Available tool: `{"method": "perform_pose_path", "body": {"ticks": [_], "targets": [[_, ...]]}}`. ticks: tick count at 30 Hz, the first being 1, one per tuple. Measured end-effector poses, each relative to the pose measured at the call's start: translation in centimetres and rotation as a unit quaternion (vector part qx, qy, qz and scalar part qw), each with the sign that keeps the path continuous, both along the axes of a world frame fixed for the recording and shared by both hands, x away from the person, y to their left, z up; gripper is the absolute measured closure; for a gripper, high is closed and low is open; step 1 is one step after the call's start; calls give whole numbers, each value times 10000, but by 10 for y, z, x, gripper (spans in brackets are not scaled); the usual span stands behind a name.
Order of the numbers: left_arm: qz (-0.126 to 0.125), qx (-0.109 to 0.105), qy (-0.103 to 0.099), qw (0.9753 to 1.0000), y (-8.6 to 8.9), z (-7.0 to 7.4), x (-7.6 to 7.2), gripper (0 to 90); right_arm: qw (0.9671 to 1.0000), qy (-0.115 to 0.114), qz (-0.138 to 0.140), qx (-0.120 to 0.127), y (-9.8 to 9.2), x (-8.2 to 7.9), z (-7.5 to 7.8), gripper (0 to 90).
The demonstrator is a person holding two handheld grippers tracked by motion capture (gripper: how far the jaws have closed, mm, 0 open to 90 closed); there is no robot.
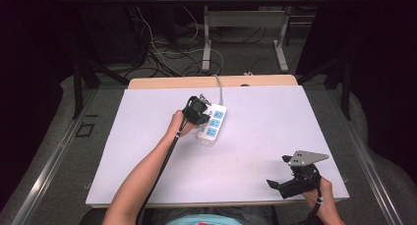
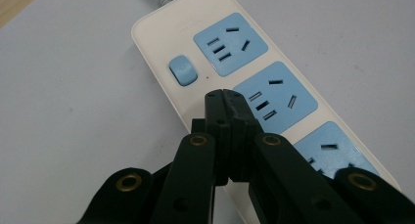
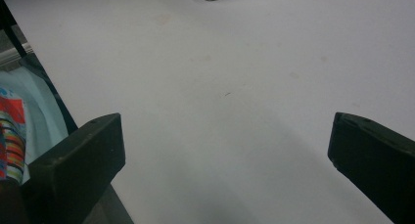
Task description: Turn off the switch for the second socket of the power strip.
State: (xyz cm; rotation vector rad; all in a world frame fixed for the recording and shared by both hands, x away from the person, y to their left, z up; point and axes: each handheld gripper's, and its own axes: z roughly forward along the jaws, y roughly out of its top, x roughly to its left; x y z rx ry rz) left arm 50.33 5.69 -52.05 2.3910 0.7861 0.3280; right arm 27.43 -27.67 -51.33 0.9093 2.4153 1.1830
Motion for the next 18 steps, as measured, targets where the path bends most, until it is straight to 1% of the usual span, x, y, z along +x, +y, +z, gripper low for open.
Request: {"method": "perform_pose_path", "body": {"ticks": [2,3,10,12,13,14,18], "targets": [[-8,-67,57,10000,1,0,1,900,10000,9,-12,3,0,0,0,0],[-7,-87,49,10000,1,-1,1,900,10000,9,-12,3,0,0,0,0],[0,-104,66,9999,2,-1,2,900,10000,20,-12,-1,0,0,0,0],[4,-67,54,10000,1,-1,1,900,10000,-1,-25,-6,0,0,0,0],[-31,-44,102,9999,1,0,1,900,10000,-1,-25,-6,0,0,0,0],[-1,12,17,10000,0,0,0,900,10000,-1,-46,2,1,0,0,0],[15,17,26,10000,-1,0,0,900,10000,-5,-39,-2,1,0,0,0]]}}
